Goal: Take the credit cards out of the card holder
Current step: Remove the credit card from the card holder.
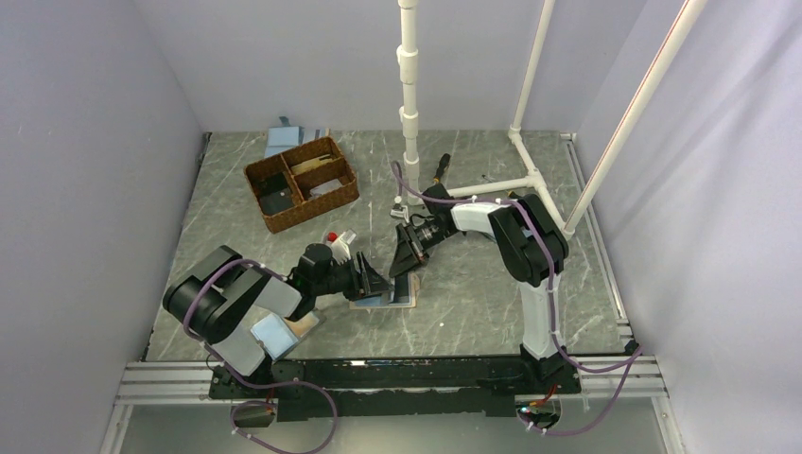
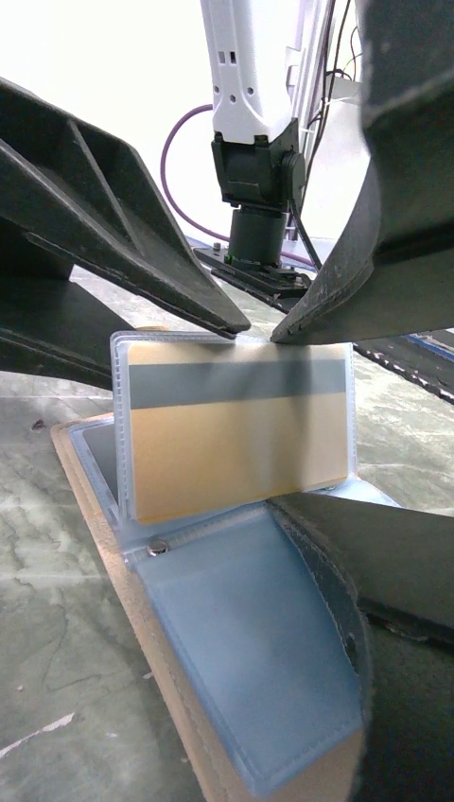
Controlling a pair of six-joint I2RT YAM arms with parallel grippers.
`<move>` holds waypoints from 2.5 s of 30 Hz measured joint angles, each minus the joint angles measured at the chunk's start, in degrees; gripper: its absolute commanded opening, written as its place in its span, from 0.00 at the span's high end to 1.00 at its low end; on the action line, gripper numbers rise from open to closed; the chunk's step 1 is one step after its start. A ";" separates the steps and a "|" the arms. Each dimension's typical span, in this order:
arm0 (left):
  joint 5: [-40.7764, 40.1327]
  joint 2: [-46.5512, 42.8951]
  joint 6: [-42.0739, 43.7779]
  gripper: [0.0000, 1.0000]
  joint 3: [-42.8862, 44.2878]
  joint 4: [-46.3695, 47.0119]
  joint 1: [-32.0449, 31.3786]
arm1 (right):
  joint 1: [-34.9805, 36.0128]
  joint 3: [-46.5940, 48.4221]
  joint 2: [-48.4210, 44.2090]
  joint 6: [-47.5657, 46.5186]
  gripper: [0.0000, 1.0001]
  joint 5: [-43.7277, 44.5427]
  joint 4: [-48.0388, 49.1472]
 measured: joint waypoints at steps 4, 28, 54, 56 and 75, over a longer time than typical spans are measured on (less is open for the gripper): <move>0.09 0.15 0.00 0.46 -0.02 0.33 0.00 | -0.63 0.31 0.00 -0.98 0.64 -0.52 -0.63; 0.46 0.83 -0.70 0.45 -0.39 1.95 0.17 | -0.87 2.95 1.42 -8.50 0.69 -0.94 -7.78; 0.92 2.12 -1.42 0.44 -1.46 5.68 0.44 | -0.98 3.82 1.84 -12.35 0.69 -0.61 -11.23; 1.14 2.36 -1.51 0.44 -1.53 6.19 0.50 | -1.05 3.82 1.84 -12.81 0.68 -0.68 -11.63; 1.31 2.73 -1.51 0.37 -1.62 6.67 0.61 | -0.96 3.82 1.90 -9.97 0.68 0.81 -11.28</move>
